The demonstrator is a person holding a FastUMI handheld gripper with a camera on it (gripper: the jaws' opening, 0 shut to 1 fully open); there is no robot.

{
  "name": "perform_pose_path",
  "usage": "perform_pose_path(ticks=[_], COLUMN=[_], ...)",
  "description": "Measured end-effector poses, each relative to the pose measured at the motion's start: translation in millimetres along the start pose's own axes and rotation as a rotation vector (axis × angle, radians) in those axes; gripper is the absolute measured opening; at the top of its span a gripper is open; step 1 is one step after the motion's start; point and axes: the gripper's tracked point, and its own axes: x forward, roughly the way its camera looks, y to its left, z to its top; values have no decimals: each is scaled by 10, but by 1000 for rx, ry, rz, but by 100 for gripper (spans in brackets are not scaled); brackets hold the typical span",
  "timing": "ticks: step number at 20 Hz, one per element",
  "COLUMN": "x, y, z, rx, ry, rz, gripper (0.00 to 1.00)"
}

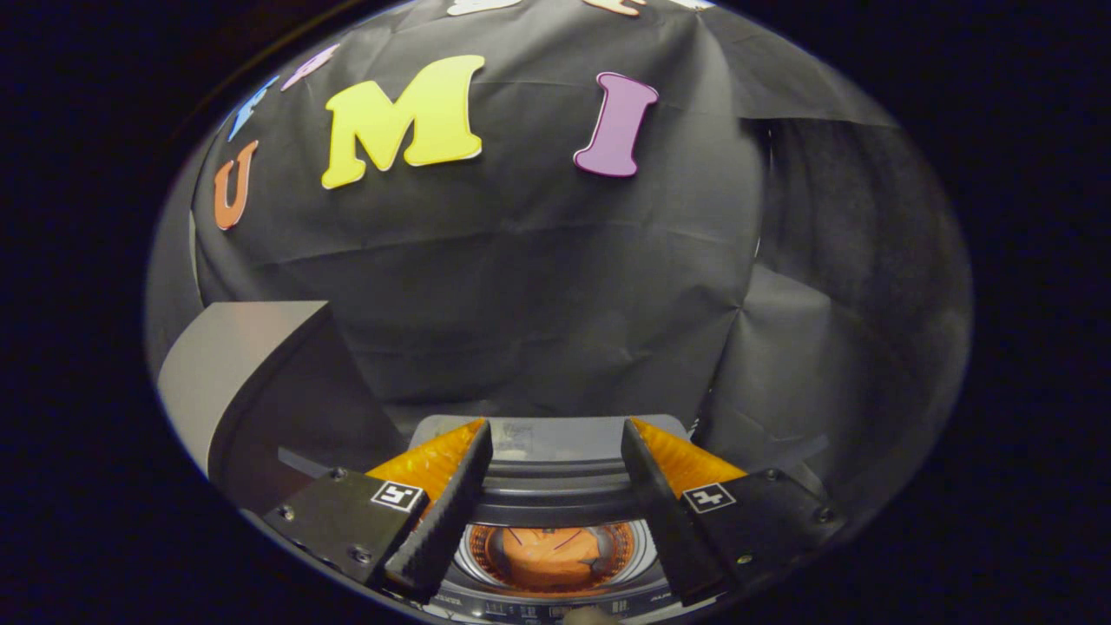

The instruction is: Put the clothes into the washing machine and then close the washing machine lid.

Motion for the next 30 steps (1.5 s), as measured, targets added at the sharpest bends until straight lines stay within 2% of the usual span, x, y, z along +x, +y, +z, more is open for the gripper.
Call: perform_pose_path(ticks=[9,20,26,30], x=[-150,-419,-920,-1543], y=[118,98,36,1], z=[-717,-633,-539,-469], rx=[-23,-29,-1,16], ry=[97,53,-20,-99], rz=[24,20,6,-20], gripper=[94,94,94,94])
